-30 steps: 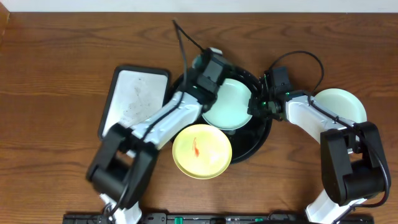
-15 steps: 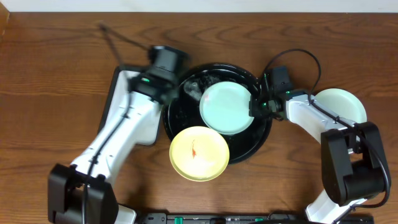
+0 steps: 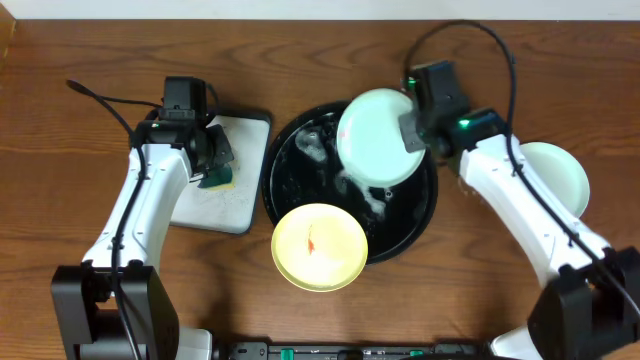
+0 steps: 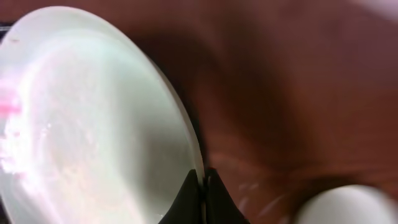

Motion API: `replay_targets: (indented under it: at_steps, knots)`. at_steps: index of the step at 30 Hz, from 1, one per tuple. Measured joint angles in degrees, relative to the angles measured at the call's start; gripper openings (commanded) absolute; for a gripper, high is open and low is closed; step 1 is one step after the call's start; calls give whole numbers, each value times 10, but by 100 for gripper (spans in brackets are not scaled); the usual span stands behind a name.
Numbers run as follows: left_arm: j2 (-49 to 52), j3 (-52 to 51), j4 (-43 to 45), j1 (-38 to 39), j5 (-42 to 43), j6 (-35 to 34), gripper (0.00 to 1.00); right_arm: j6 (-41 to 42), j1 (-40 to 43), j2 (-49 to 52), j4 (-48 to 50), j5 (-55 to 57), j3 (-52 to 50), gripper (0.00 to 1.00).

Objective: Clean dirty plates on tray and stack at the side

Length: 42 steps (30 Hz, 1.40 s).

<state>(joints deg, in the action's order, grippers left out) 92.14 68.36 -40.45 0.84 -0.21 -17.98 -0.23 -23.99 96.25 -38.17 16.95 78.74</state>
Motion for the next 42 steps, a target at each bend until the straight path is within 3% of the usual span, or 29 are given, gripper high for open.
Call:
replay_targets:
  at_steps: [9,18,42]
  knots:
    - [0,0,2,0,9,0,8,-179,-134,-2,43,268,18,1]
    - [0,0,2,0,12,2,8,-320,-209,-2,57,366,18,1]
    - [0,0,13,0,32,2,8,-333,-216,-2,58,381,18,1]
